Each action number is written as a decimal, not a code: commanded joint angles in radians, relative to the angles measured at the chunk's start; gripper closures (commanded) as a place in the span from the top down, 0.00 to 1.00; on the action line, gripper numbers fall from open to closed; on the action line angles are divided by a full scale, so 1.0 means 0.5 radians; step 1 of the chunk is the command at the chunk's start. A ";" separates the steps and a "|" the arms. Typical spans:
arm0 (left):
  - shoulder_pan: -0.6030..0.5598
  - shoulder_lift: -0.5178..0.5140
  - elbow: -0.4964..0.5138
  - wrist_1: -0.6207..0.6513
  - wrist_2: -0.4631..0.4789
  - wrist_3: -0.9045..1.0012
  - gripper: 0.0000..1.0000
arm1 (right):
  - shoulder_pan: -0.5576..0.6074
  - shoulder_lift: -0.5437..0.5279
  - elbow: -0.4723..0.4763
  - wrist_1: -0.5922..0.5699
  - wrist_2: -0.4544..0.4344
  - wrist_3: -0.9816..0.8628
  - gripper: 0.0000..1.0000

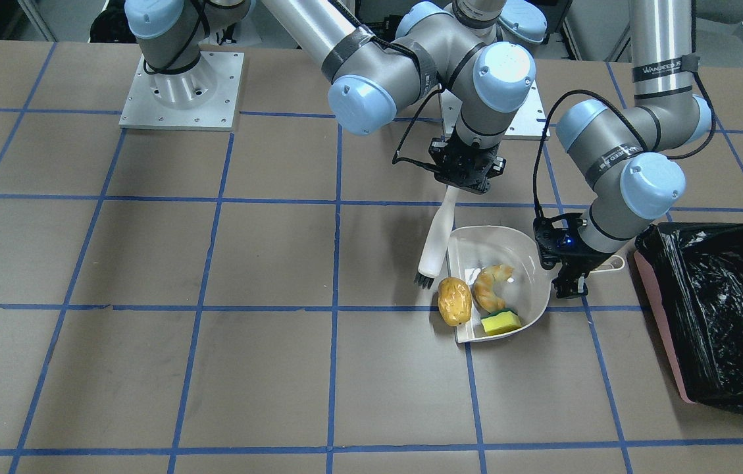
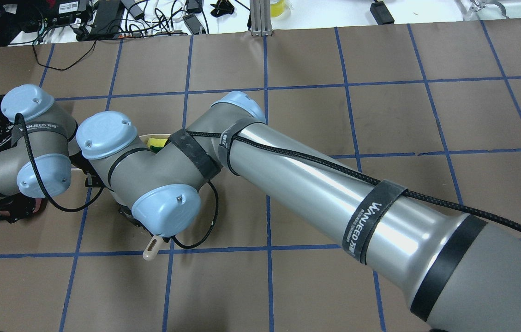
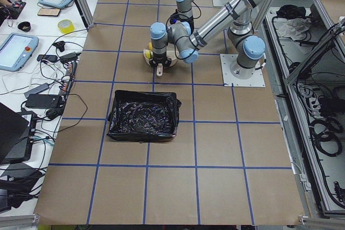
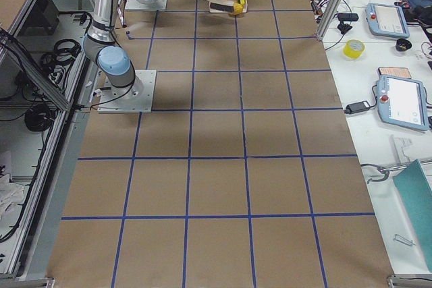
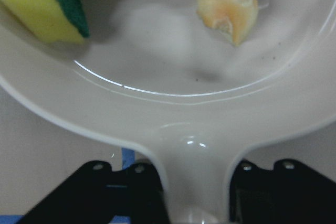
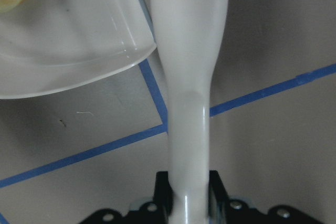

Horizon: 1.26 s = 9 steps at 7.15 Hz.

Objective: Sweep and dump trash into bin
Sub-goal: 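Brush the potato toy into the dustpan held by the left gripper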

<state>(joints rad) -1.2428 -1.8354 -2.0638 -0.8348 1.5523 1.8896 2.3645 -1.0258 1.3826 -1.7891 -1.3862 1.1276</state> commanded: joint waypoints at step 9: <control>0.001 -0.023 0.001 0.004 0.016 -0.048 0.00 | -0.234 0.121 0.008 0.099 -0.461 -1.028 0.00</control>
<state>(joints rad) -1.2425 -1.8469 -2.0619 -0.8330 1.5618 1.8695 2.2645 -0.9836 1.3902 -1.7364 -1.6130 0.6313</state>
